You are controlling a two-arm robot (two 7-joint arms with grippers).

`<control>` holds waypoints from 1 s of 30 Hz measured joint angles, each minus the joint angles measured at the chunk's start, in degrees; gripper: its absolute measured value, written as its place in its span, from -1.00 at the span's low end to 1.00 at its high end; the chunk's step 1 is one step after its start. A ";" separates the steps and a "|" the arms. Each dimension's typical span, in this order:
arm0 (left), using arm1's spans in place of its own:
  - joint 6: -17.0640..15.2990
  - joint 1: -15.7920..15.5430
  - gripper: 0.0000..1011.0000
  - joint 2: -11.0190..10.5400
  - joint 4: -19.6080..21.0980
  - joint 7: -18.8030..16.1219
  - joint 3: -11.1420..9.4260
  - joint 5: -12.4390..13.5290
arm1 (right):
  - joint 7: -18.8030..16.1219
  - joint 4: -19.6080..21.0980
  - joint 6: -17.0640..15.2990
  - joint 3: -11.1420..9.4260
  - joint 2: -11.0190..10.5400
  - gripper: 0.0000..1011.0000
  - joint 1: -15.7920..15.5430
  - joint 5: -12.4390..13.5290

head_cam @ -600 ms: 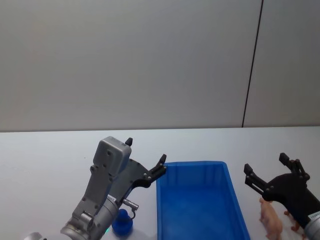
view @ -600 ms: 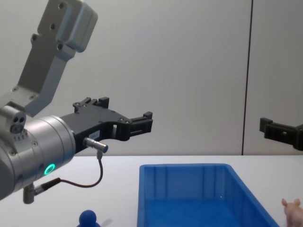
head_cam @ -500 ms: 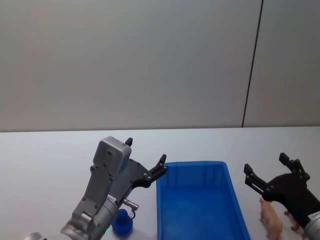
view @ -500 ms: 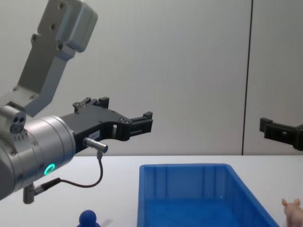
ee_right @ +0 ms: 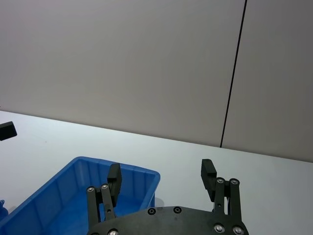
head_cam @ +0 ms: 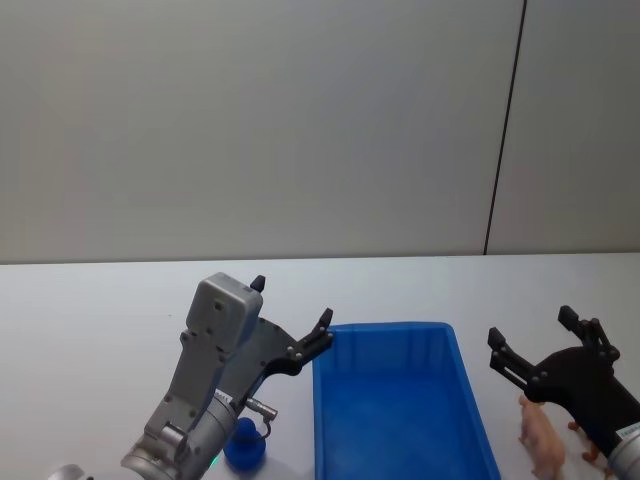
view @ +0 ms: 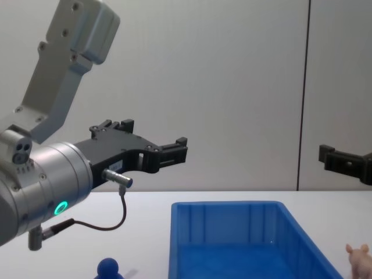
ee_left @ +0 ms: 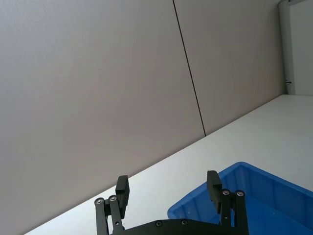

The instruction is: Pick up the two dolls from the table and place them into the box.

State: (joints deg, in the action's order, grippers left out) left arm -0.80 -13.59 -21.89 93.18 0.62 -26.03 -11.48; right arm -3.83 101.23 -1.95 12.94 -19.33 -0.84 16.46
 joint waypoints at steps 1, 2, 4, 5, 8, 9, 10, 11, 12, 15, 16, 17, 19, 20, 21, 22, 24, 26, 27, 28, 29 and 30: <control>0.00 0.00 0.98 0.00 0.00 0.00 0.00 0.00 | 0.00 0.00 0.00 0.00 0.00 0.98 0.00 0.00; 0.00 0.00 0.98 0.00 0.00 0.00 0.00 0.00 | 0.00 0.00 0.00 0.00 0.00 0.98 0.00 0.00; 0.00 0.00 0.98 0.00 0.00 0.00 0.00 0.00 | 0.00 0.00 0.00 0.00 0.00 0.98 0.00 0.00; 0.00 0.00 0.98 0.00 0.00 0.00 0.00 0.00 | 0.00 0.00 0.00 0.00 0.00 0.98 0.00 0.00; 0.00 0.00 0.98 0.00 -0.01 0.00 0.00 0.00 | 0.00 0.00 0.00 0.00 0.00 0.98 0.00 0.00; 0.00 0.00 0.98 0.00 0.00 0.00 0.00 0.00 | 0.00 0.00 0.00 0.00 0.00 0.98 0.00 0.00; 0.00 0.00 0.98 0.00 0.00 0.00 0.00 0.00 | 0.00 0.00 0.00 0.00 0.00 0.98 0.00 0.00; 0.00 0.00 0.98 0.00 0.00 0.00 0.00 0.00 | 0.00 0.00 0.00 0.00 0.00 0.98 0.00 0.00; 0.00 0.00 0.98 0.00 0.00 0.00 0.00 0.00 | 0.00 0.00 0.00 0.00 0.00 0.98 0.00 0.00; 0.00 0.00 0.98 0.00 0.00 0.00 0.00 0.00 | 0.00 0.00 0.00 0.00 0.00 0.98 0.00 0.00; 0.00 0.00 0.98 0.00 -0.01 0.00 0.00 0.00 | 0.00 0.00 0.00 0.00 0.00 0.98 0.00 0.00; 0.00 0.00 0.98 0.00 0.00 0.00 0.00 0.00 | 0.00 0.00 0.00 0.00 0.00 0.98 0.00 0.00; 0.00 0.00 0.98 0.00 0.00 0.00 0.00 0.00 | 0.00 0.00 0.00 0.00 0.00 0.98 0.00 0.00; 0.00 0.00 0.98 0.00 0.00 0.00 0.00 0.00 | 0.00 0.00 0.00 0.00 0.00 0.98 0.00 0.00; 0.00 0.00 0.98 0.00 0.00 0.00 0.00 0.00 | 0.00 0.00 0.00 0.00 0.00 0.98 0.00 0.00; 0.00 0.00 0.98 0.00 0.00 0.00 0.00 0.00 | -0.01 0.00 0.00 -0.02 0.00 0.98 0.00 0.00; 0.00 0.00 0.98 0.00 0.00 0.00 0.00 0.00 | -0.01 0.00 0.02 -0.09 -0.05 0.98 0.00 0.01; 0.00 0.00 0.98 0.00 0.00 0.00 0.00 0.00 | -0.01 -0.10 0.03 -0.23 -0.17 0.98 0.00 0.15; 0.00 0.00 0.98 0.00 0.00 0.00 0.00 0.00 | 0.01 -0.16 0.03 -0.34 -0.24 0.98 0.00 0.26; 0.00 0.00 0.98 0.00 0.00 0.00 0.00 0.00 | 0.03 -0.21 0.03 -0.42 -0.31 0.98 0.00 0.35; 0.00 0.00 0.98 0.00 0.00 0.00 0.00 0.00 | 0.11 -0.35 -0.01 -0.63 -0.46 0.98 -0.02 0.56; 0.00 0.00 0.98 0.00 0.00 0.00 0.00 0.00 | 0.16 -0.40 -0.04 -0.69 -0.51 0.98 -0.02 0.63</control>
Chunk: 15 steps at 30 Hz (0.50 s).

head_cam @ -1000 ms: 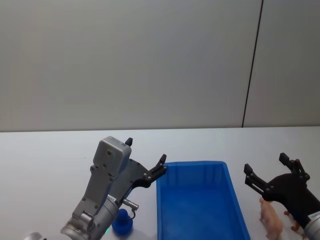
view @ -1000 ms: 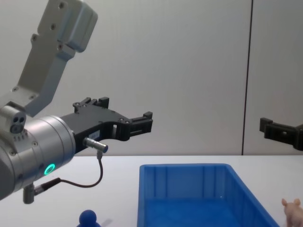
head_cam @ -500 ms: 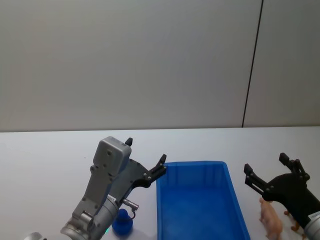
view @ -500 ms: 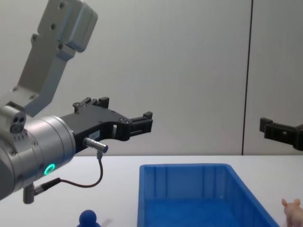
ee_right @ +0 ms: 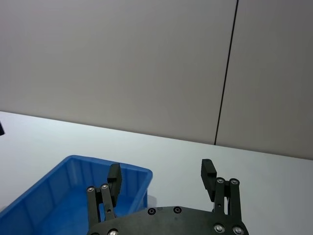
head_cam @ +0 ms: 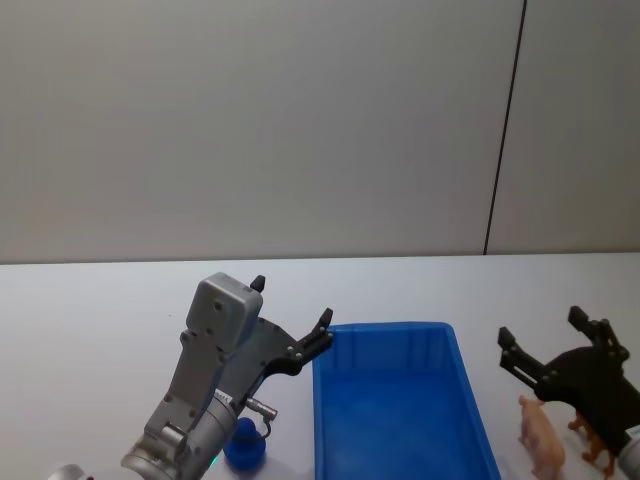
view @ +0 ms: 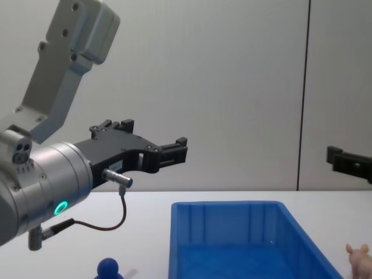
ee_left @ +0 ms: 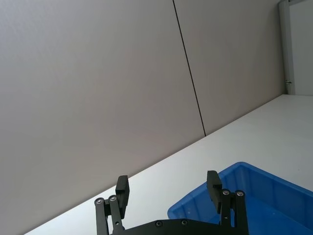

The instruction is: Pick up the two dolls from the table and place them into the box.

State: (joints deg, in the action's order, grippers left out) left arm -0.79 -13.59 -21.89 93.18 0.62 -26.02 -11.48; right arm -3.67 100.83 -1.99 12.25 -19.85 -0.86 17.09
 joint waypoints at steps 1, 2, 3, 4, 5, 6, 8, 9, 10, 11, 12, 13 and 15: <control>0.00 0.00 0.98 0.00 0.00 0.00 0.00 0.00 | 0.09 -0.10 -0.06 -0.16 -0.10 0.98 -0.01 0.15; 0.00 0.00 0.98 0.00 -0.01 0.00 0.00 0.00 | 0.17 -0.17 -0.11 -0.27 -0.19 0.98 -0.02 0.25; 0.00 0.00 0.98 0.00 0.00 0.00 0.00 0.00 | 0.35 -0.32 -0.24 -0.51 -0.38 0.98 -0.04 0.44; 0.00 0.00 0.98 0.00 0.00 0.00 0.00 0.00 | 0.50 -0.40 -0.37 -0.62 -0.47 0.98 -0.05 0.62; 0.00 0.00 0.98 0.00 0.00 0.00 0.00 0.00 | 0.77 -0.59 -0.59 -0.93 -0.72 0.98 -0.10 0.85; 0.00 0.00 0.98 0.00 0.00 0.00 0.00 0.00 | 0.93 -0.68 -0.81 -1.09 -0.84 0.98 -0.13 1.03; 0.00 0.00 0.98 0.00 0.00 0.00 0.00 0.00 | 1.28 -0.81 -1.14 -1.38 -1.06 0.98 -0.19 1.25; 0.00 0.00 0.98 0.00 0.00 0.00 0.00 0.00 | 1.61 -0.99 -1.49 -1.62 -1.25 0.98 -0.23 1.47; 0.00 0.00 0.98 0.00 0.00 0.00 0.00 0.00 | 1.85 -1.07 -1.76 -1.76 -1.34 0.98 -0.26 1.61; 0.00 0.00 0.98 0.00 0.00 0.00 0.00 0.00 | 2.05 -1.16 -2.02 -1.92 -1.47 0.98 -0.29 1.74; 0.00 0.00 0.98 0.00 0.00 0.00 0.00 0.00 | 2.49 -1.33 -2.57 -2.21 -1.68 0.98 -0.36 2.00; 0.00 0.00 0.98 0.00 0.00 0.00 0.00 0.00 | 2.69 -1.41 -2.82 -2.35 -1.77 0.98 -0.39 2.09; 0.00 0.00 0.98 0.00 0.00 0.00 0.00 0.00 | 3.13 -1.53 -3.39 -2.56 -1.93 0.98 -0.43 2.28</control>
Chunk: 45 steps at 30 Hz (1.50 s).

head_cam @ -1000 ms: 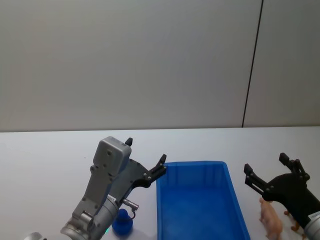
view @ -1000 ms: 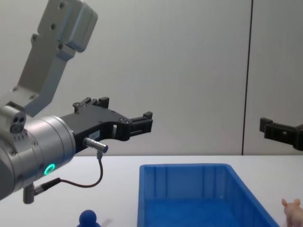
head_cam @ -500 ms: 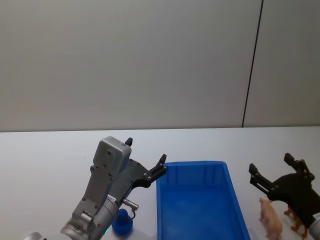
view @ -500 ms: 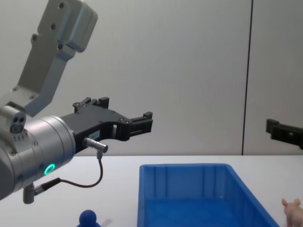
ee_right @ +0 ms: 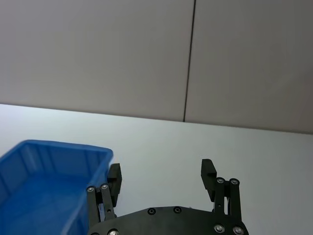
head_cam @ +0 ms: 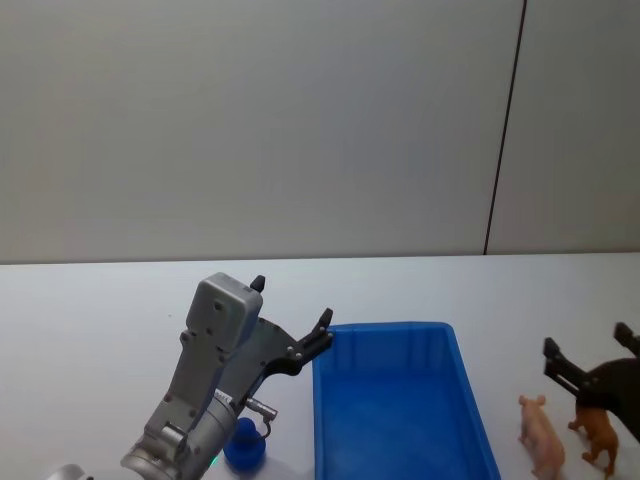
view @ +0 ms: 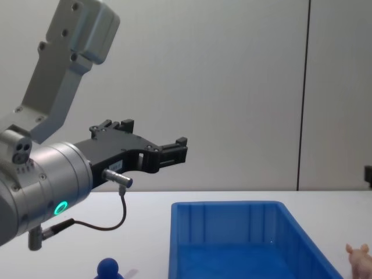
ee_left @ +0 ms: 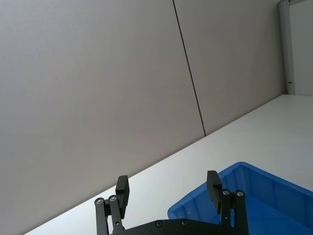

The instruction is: Pick up the two dolls from the table and place them into the box.

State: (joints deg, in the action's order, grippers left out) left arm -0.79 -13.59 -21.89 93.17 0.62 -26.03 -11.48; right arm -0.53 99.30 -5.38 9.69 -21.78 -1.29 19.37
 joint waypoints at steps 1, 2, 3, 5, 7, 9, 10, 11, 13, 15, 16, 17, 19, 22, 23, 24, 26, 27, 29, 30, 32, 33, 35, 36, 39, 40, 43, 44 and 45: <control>0.00 0.00 0.98 0.00 0.00 0.00 0.00 0.00 | 0.49 -0.14 -0.69 -0.26 -0.19 0.98 -0.06 0.18; 0.00 0.00 0.98 0.00 0.00 0.00 0.00 0.00 | 0.68 -0.21 -1.00 -0.37 -0.28 0.98 -0.09 0.23; 0.00 0.00 0.98 0.00 0.00 0.00 0.00 0.00 | 1.06 -0.33 -1.58 -0.57 -0.43 0.98 -0.15 0.34; 0.00 0.00 0.98 0.00 0.00 0.00 0.00 0.00 | 1.47 -0.49 -2.33 -0.80 -0.59 0.98 -0.20 0.44; 0.00 0.00 0.98 0.00 0.00 0.00 0.00 0.00 | 1.81 -0.64 -2.98 -0.99 -0.71 0.98 -0.26 0.50; 0.00 0.00 0.98 0.00 0.00 0.00 0.00 0.00 | 2.34 -0.87 -3.98 -1.20 -0.81 0.98 -0.30 0.56; 0.00 0.00 0.98 0.00 0.00 0.00 0.00 0.00 | 2.44 -0.94 -4.18 -1.25 -0.84 0.98 -0.32 0.56; 0.00 0.00 0.98 0.00 0.00 0.00 0.00 0.00 | 2.79 -1.12 -4.92 -1.36 -0.88 0.98 -0.34 0.57; 0.00 0.00 0.98 0.00 0.00 0.00 0.00 0.00 | 3.28 -1.40 -5.87 -1.46 -0.88 0.98 -0.36 0.58; 0.00 0.00 0.98 0.00 0.00 0.00 0.00 0.00 | 3.62 -1.61 -6.56 -1.54 -0.88 0.98 -0.38 0.58; 0.00 0.00 0.98 0.00 0.00 0.00 0.00 0.00 | 3.91 -1.82 -7.14 -1.58 -0.83 0.98 -0.41 0.58; 0.00 0.00 0.98 0.00 0.00 0.00 0.00 0.00 | 4.04 -1.93 -7.42 -1.59 -0.80 0.98 -0.42 0.57; 0.00 0.00 0.98 0.00 0.00 0.00 0.00 0.00 | 4.36 -2.16 -8.02 -1.61 -0.73 0.98 -0.44 0.56; 0.00 0.00 0.98 0.00 0.00 0.00 0.00 0.00 | 4.78 -2.63 -8.95 -1.62 -0.53 0.98 -0.48 0.52; 0.00 0.00 0.98 0.00 0.00 0.00 0.00 0.00 | 4.96 -2.85 -9.47 -1.62 -0.44 0.98 -0.49 0.48; 0.00 0.00 0.98 0.00 0.00 0.00 0.00 0.00 | 5.01 -2.96 -9.69 -1.61 -0.39 0.98 -0.50 0.47; 0.00 0.00 0.98 0.00 0.00 0.00 0.00 0.00 | 5.10 -3.20 -10.06 -1.59 -0.29 0.98 -0.53 0.44; 0.00 0.00 0.98 0.00 0.00 0.00 0.00 0.00 | 5.15 -3.50 -10.41 -1.54 -0.15 0.98 -0.55 0.39; 0.00 0.00 0.98 0.00 0.00 0.00 0.00 0.00 | 5.16 -3.75 -10.69 -1.47 -0.04 0.98 -0.57 0.33; 0.00 0.00 0.98 0.00 0.00 0.00 0.00 0.00 | 5.16 -4.07 -10.96 -1.39 0.08 0.98 -0.59 0.25; 0.00 0.00 0.98 0.00 0.00 0.00 0.00 0.00 | 5.16 -4.49 -11.37 -1.31 0.23 0.98 -0.62 0.13; 0.00 0.00 0.98 0.00 0.00 0.00 0.00 0.00 | 5.16 -4.63 -11.49 -1.28 0.28 0.98 -0.62 0.08; 0.00 0.00 0.98 0.00 0.00 0.00 0.00 0.00 | 5.10 -4.95 -11.69 -1.19 0.41 0.98 -0.63 -0.01; 0.00 0.00 0.98 0.00 0.00 0.00 0.00 0.00 | 5.02 -5.24 -11.94 -1.13 0.51 0.98 -0.63 -0.11; 0.00 0.00 0.98 0.00 0.00 0.00 0.00 0.00 | 4.88 -5.83 -12.23 -0.99 0.73 0.90 -0.64 -0.27; 0.00 0.00 0.98 0.00 0.00 0.00 0.00 0.00 | 4.82 -6.02 -12.35 -0.95 0.80 0.86 -0.64 -0.32; 0.00 0.00 0.98 0.00 0.00 0.00 0.00 0.00 | 4.68 -6.71 -12.66 -0.83 1.06 0.72 -0.61 -0.48; 0.00 0.00 0.98 0.00 0.00 0.00 0.00 0.00 | 4.66 -6.86 -12.71 -0.80 1.12 0.65 -0.60 -0.51; 0.00 0.00 0.98 0.00 0.00 0.00 0.00 0.00 | 4.63 -7.00 -12.78 -0.77 1.17 0.62 -0.60 -0.55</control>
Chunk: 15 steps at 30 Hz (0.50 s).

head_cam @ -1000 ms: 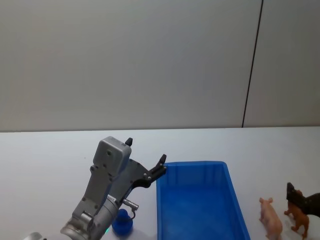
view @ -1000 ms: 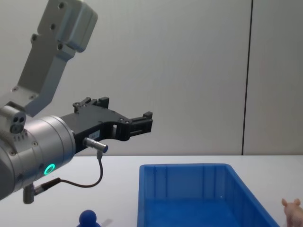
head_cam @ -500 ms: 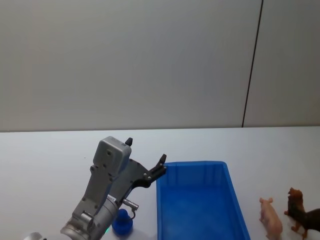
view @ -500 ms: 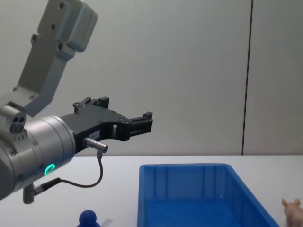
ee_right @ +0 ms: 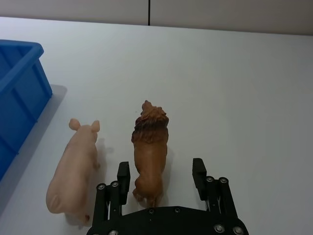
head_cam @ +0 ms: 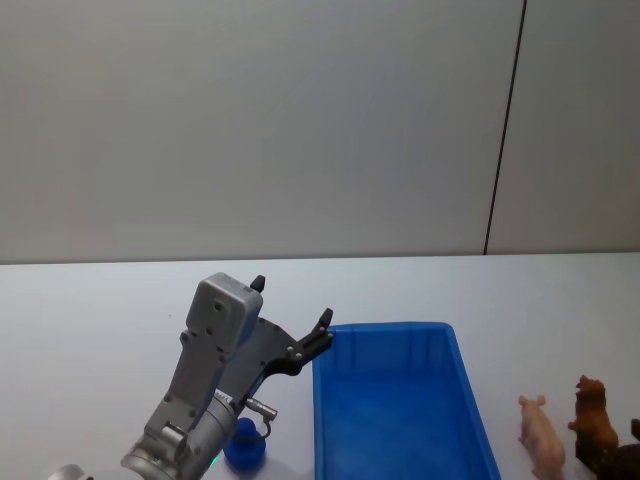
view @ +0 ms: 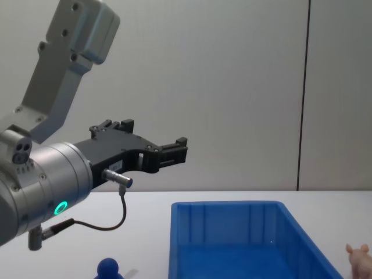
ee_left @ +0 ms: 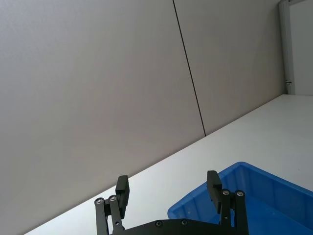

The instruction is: Pick up the two dolls from the table and place them into the box.

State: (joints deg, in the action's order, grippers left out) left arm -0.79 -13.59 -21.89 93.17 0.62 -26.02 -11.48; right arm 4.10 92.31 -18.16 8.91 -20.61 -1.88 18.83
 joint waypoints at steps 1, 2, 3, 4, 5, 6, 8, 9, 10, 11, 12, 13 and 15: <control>0.00 0.00 0.98 0.00 0.00 0.00 0.00 0.00 | -0.05 -0.26 -0.07 0.04 0.11 0.55 0.01 -0.06; 0.00 0.00 0.98 0.00 0.00 0.00 0.00 0.00 | -0.06 -0.38 -0.09 0.06 0.16 0.51 0.01 -0.08; 0.00 0.00 0.98 0.00 0.00 0.00 0.00 0.00 | -0.09 -0.60 -0.11 0.08 0.24 0.48 0.01 -0.13; 0.00 0.00 0.98 0.00 0.00 0.00 0.00 0.00 | -0.09 -0.60 -0.11 0.08 0.24 0.45 0.01 -0.13; 0.00 0.00 0.98 0.00 0.00 0.00 0.00 0.00 | -0.12 -0.82 -0.12 0.10 0.34 0.34 0.00 -0.15; 0.00 0.00 0.98 0.00 0.00 0.00 0.00 0.00 | -0.13 -0.91 -0.11 0.11 0.36 0.29 -0.01 -0.16; 0.00 0.00 0.98 0.00 0.00 0.00 0.00 0.00 | -0.17 -1.11 -0.11 0.12 0.48 0.08 -0.06 -0.18; 0.00 0.00 0.98 0.00 0.00 0.00 0.00 0.00 | -0.18 -1.14 -0.11 0.12 0.50 0.08 -0.06 -0.18; 0.00 0.00 0.98 0.00 0.00 0.00 0.00 0.00 | -0.20 -1.17 -0.07 0.12 0.56 0.00 -0.10 -0.19; 0.00 0.00 0.98 0.00 0.00 0.00 0.00 0.00 | -0.20 -1.18 -0.03 0.12 0.57 -0.06 -0.12 -0.20; 0.00 0.00 0.98 0.00 0.00 0.00 0.00 0.00 | -0.22 -1.18 0.03 0.12 0.60 -0.12 -0.15 -0.21; 0.00 0.00 0.98 0.00 0.00 0.00 0.00 0.00 | -0.24 -1.17 0.14 0.11 0.63 -0.19 -0.21 -0.24; 0.00 0.00 0.98 0.00 0.00 0.00 0.00 0.00 | -0.26 -1.08 0.33 0.10 0.66 -0.32 -0.29 -0.31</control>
State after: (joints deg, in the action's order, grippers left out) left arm -0.79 -13.59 -21.89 93.17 0.63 -26.03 -11.48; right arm 3.84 91.23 -17.83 9.01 -19.96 -2.18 18.51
